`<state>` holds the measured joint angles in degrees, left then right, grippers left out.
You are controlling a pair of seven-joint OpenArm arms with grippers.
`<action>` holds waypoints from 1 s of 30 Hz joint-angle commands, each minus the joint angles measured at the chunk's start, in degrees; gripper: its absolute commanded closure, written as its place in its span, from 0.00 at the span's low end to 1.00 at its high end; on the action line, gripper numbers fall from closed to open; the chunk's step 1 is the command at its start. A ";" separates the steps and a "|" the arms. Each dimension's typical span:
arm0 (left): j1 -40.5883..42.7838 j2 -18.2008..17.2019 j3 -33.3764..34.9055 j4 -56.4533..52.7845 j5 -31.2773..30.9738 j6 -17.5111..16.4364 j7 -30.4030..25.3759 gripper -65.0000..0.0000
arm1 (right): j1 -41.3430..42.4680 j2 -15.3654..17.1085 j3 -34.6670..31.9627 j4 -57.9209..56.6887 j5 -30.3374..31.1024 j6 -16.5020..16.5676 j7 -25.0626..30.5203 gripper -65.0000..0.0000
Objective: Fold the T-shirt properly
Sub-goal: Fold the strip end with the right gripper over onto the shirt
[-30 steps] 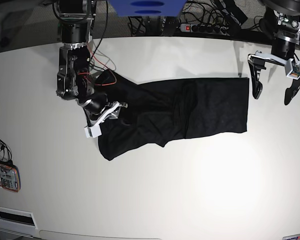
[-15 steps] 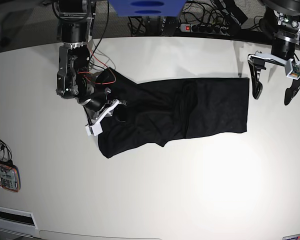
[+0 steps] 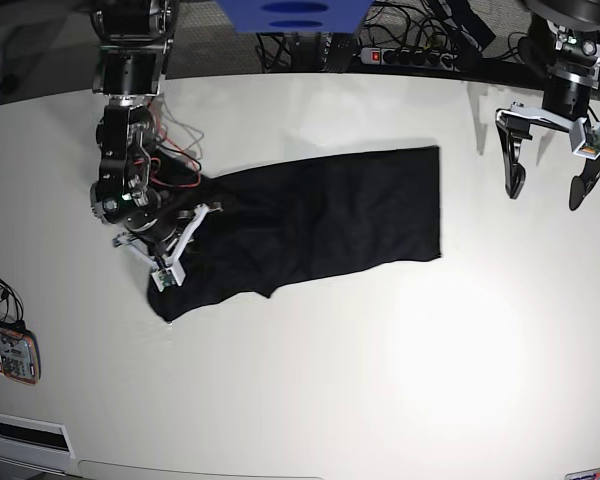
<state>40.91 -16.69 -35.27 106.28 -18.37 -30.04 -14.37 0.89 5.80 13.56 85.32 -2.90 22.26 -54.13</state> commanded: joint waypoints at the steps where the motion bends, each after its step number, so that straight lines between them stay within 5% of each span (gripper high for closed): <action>1: 0.28 -0.50 -0.29 0.84 -0.93 0.02 -1.67 0.11 | 0.57 0.39 0.20 1.93 -1.63 -0.24 -0.24 1.00; 5: 0.28 -0.41 -0.29 0.84 -0.93 0.02 -1.67 0.11 | 0.65 0.04 -0.33 8.70 -10.69 -0.24 -4.82 1.00; 11: 0.28 -0.32 -0.21 0.84 -0.93 0.02 -1.67 0.11 | 0.57 -4.88 -7.89 18.29 -19.92 -0.24 -8.77 1.00; 26: 0.28 -0.32 -0.21 0.84 -0.93 0.02 -1.67 0.11 | -5.68 -14.20 -32.68 23.12 -46.20 -0.59 -9.04 1.00; 30: 0.28 -0.32 -0.21 0.84 -0.93 0.02 -1.67 0.11 | -5.68 -14.20 -40.07 23.12 -45.06 -8.42 -9.21 1.00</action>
<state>40.80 -16.51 -35.16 106.28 -18.35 -30.22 -14.37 -5.58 -7.77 -26.33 107.42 -47.24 14.22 -64.38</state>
